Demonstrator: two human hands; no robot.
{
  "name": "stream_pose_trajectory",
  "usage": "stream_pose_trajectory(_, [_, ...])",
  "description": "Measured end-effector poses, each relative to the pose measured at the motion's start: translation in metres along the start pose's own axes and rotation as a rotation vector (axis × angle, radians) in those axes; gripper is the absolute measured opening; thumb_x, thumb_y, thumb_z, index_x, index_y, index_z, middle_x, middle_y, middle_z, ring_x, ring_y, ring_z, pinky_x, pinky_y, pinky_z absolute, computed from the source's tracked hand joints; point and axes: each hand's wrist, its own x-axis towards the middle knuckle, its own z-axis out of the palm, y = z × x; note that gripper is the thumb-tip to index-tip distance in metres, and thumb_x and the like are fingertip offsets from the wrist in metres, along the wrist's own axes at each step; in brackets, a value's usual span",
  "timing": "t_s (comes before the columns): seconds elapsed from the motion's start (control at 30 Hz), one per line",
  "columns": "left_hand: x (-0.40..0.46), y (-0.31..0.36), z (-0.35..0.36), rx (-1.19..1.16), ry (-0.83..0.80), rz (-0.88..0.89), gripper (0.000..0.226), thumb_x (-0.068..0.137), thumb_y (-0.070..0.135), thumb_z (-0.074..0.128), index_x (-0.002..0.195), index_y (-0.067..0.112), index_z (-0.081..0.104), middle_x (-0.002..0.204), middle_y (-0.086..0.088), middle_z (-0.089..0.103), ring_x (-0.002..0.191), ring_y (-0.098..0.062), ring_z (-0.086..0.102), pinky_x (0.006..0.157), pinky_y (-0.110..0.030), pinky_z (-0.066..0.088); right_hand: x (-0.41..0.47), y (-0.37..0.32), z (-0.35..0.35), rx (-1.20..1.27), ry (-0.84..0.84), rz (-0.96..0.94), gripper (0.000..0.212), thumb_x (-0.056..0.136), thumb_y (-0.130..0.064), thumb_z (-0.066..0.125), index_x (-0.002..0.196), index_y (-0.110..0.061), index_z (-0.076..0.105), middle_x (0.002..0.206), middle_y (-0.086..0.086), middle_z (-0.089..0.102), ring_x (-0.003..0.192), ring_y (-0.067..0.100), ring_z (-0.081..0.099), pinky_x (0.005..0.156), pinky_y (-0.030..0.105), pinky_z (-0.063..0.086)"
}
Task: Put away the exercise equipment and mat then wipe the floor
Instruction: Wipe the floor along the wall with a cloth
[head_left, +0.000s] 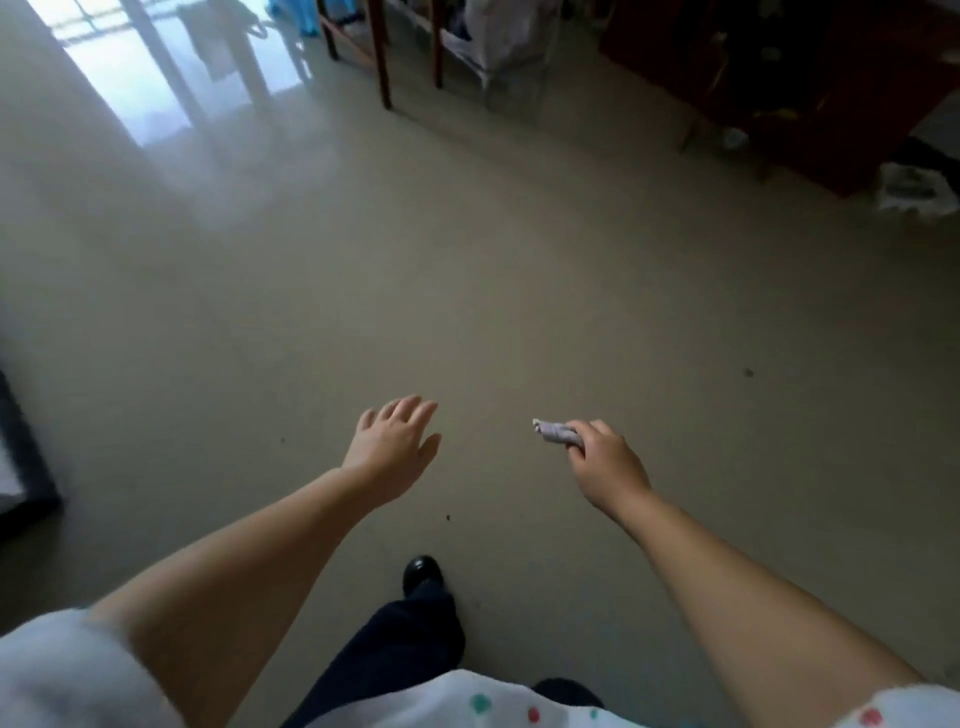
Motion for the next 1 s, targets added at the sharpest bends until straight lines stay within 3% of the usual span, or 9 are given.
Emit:
stream_pose_trajectory(0.17, [0.014, -0.119, -0.033, -0.035, 0.019, -0.252, 0.054, 0.099, 0.045, 0.03, 0.148, 0.025, 0.023, 0.157, -0.001, 0.021, 0.144, -0.019, 0.018, 0.116, -0.04, 0.017, 0.085, -0.113, 0.023, -0.02, -0.117, -0.18, 0.028, 0.092, -0.015, 0.046, 0.116, -0.017, 0.061, 0.117, 0.01, 0.058, 0.11, 0.029, 0.052, 0.085, 0.035, 0.046])
stream_pose_trajectory(0.33, [0.042, -0.193, -0.054, -0.108, 0.045, -0.438, 0.055, 0.099, 0.045, 0.032, 0.148, 0.024, 0.023, 0.157, -0.003, 0.021, 0.145, -0.019, 0.018, 0.116, -0.04, 0.017, 0.17, -0.203, 0.035, -0.046, -0.202, -0.328, 0.028, 0.091, -0.014, 0.047, 0.116, -0.015, 0.061, 0.116, 0.011, 0.058, 0.111, 0.028, 0.051, 0.088, 0.033, 0.042])
stream_pose_trajectory(0.7, [0.209, -0.322, -0.138, -0.261, 0.132, -0.723, 0.055, 0.099, 0.043, 0.032, 0.149, 0.022, 0.021, 0.157, -0.004, 0.02, 0.144, -0.018, 0.018, 0.116, -0.043, 0.016, 0.42, -0.358, 0.031, -0.115, -0.319, -0.574, 0.026, 0.092, -0.011, 0.048, 0.114, -0.011, 0.062, 0.114, 0.013, 0.059, 0.108, 0.027, 0.053, 0.088, 0.031, 0.039])
stream_pose_trajectory(1.0, [0.301, -0.445, -0.201, -0.355, 0.166, -0.881, 0.055, 0.099, 0.042, 0.031, 0.149, 0.021, 0.02, 0.156, -0.005, 0.022, 0.144, -0.02, 0.019, 0.116, -0.044, 0.016, 0.584, -0.528, 0.057, -0.227, -0.427, -0.754, 0.026, 0.094, -0.013, 0.047, 0.114, -0.011, 0.063, 0.11, 0.014, 0.059, 0.102, 0.03, 0.056, 0.082, 0.03, 0.041])
